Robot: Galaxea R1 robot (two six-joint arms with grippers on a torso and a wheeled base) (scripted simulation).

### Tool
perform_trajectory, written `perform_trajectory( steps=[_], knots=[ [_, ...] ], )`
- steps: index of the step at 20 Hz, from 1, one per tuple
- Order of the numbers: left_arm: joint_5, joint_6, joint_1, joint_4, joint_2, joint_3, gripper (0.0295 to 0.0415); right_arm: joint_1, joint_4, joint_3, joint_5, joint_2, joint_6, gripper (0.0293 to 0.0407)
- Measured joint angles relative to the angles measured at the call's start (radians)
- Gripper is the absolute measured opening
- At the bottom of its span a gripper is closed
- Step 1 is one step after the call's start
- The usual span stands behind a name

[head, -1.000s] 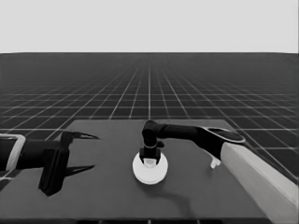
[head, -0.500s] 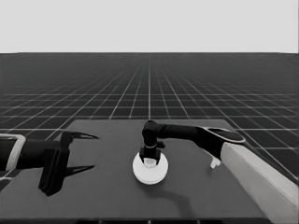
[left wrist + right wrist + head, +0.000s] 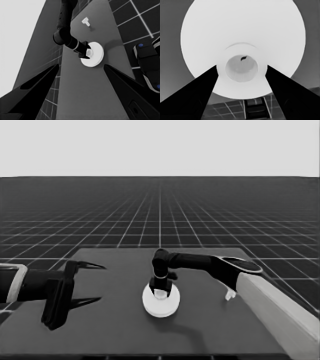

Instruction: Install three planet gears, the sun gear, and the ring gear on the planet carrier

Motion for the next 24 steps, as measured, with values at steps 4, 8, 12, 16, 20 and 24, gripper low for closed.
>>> perform_trajectory(
  steps=[4, 8, 12, 16, 20, 24],
  knots=[
    [0.000, 0.000, 0.000, 0.000, 0.000, 0.000, 0.0385, 0.000, 0.000, 0.000, 0.000, -0.001, 0.035, 0.0349],
    [0.000, 0.000, 0.000, 0.000, 0.000, 0.000, 0.0385, 0.000, 0.000, 0.000, -0.001, -0.001, 0.070, 0.0349],
    [0.000, 0.000, 0.000, 0.000, 0.000, 0.000, 0.0385, 0.000, 0.000, 0.000, -0.001, -0.002, 0.105, 0.0349],
    [0.000, 0.000, 0.000, 0.000, 0.000, 0.000, 0.0385, -0.001, 0.000, 0.000, 0.000, -0.001, 0.140, 0.0349],
    [0.000, 0.000, 0.000, 0.000, 0.000, 0.000, 0.0385, 0.000, 0.000, 0.000, 0.000, -0.001, 0.175, 0.0349],
    [0.000, 0.000, 0.000, 0.000, 0.000, 0.000, 0.0385, -0.001, 0.001, 0.000, 0.000, -0.001, 0.210, 0.0349]
  ],
)
